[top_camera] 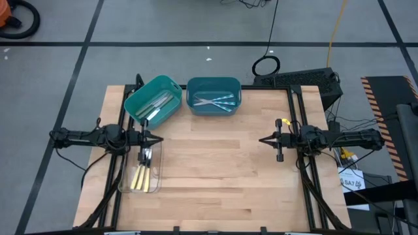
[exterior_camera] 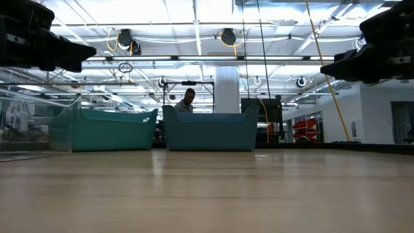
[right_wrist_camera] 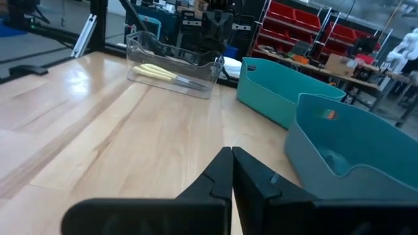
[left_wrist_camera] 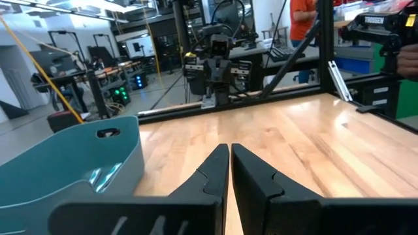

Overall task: Sort silverware by color (type)
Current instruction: Return to Home Position

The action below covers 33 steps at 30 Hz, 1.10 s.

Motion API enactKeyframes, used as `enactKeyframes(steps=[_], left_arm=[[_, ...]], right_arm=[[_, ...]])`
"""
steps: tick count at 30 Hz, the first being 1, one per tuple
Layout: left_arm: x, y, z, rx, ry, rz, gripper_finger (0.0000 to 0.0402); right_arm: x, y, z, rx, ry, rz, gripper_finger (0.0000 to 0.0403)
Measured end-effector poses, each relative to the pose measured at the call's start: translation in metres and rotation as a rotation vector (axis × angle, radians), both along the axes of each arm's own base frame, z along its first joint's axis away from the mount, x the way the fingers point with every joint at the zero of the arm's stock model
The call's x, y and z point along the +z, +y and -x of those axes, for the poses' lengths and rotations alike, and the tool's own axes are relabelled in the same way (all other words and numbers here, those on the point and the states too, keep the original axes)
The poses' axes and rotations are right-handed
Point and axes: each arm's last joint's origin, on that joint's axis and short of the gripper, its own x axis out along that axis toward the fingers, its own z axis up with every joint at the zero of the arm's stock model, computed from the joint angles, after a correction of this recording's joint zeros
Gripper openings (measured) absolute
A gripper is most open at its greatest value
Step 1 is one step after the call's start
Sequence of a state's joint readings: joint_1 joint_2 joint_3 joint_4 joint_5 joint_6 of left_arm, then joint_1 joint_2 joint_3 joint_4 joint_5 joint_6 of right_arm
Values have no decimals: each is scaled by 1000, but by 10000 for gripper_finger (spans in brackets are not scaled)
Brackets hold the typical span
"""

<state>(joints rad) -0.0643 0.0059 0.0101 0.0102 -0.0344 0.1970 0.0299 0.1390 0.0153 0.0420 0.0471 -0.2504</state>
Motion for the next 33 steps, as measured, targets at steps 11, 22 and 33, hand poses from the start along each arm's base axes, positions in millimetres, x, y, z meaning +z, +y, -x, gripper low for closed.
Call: enactKeyframes(steps=[11, 22, 33], left_arm=[[-1, 0, 0, -20, 6, 21, 26], [-1, 0, 0, -21, 6, 25, 26], [-1, 0, 0, -20, 7, 24, 26]], right_arm=[[2, 0, 2, -1, -24, 4, 2], [9, 0, 8, 39, -112, 24, 2], [8, 0, 8, 38, -106, 52, 2]])
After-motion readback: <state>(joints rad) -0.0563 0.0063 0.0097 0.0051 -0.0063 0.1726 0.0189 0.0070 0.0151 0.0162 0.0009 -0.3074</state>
